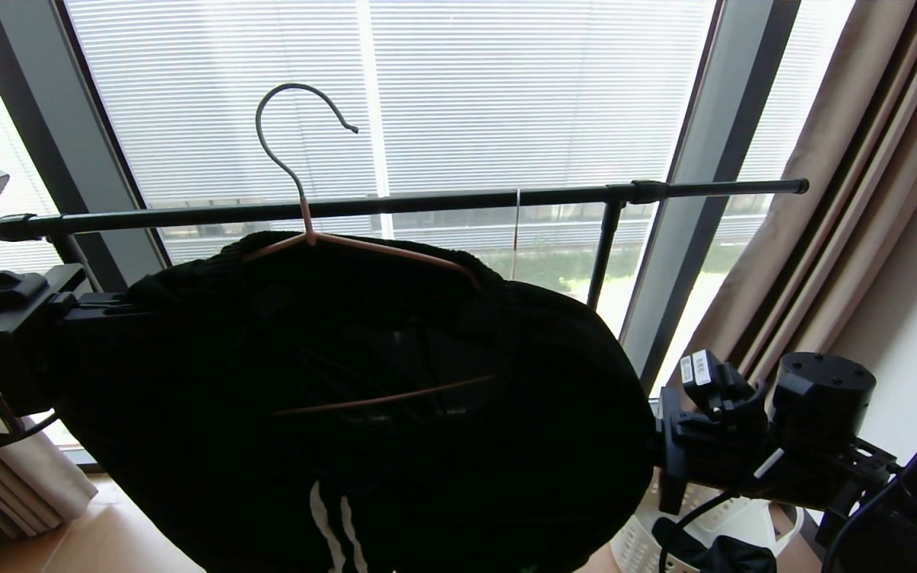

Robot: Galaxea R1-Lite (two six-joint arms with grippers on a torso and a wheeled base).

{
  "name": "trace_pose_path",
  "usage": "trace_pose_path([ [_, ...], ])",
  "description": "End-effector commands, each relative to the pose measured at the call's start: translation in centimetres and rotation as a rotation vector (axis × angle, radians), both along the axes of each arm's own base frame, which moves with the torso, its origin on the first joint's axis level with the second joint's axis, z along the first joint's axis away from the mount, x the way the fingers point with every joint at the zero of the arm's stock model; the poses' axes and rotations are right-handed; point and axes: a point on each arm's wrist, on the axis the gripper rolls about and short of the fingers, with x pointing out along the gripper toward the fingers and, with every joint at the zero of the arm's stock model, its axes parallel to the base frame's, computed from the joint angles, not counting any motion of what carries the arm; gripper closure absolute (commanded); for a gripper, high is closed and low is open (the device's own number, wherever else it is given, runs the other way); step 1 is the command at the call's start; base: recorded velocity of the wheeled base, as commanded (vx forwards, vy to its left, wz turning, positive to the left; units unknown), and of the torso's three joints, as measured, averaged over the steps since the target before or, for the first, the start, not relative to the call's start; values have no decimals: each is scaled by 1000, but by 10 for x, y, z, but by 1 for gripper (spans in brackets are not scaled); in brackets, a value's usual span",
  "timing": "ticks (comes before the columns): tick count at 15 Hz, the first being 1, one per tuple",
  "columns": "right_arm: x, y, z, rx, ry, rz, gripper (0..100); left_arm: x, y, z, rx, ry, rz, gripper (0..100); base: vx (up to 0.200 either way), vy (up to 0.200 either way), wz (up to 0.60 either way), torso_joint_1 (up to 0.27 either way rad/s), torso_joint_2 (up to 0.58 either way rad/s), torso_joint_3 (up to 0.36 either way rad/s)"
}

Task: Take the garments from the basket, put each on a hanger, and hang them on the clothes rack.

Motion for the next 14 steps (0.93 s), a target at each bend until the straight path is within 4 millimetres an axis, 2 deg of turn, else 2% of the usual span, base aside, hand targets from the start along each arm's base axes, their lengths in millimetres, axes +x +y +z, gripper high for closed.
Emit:
trace_pose_path([
  [1, 0, -1, 1, 1, -3, -2, 100, -1, 0, -2, 1, -7, 2, 100, 0, 0, 0, 0, 0, 0],
  [5, -1, -1, 0, -1, -3, 0, 100, -4, 0, -3, 3, -21, 2, 100, 0, 0, 0, 0, 0, 0],
  [6, -1, 0, 0, -3, -7, 2, 0, -5, 0, -3, 4, -25, 2, 100, 0, 0, 0, 0, 0, 0],
  [14, -9, -2, -4, -59, -87, 27, 0, -18, 10, -1, -5, -16, 67, 100, 0, 0, 0, 0, 0, 0],
])
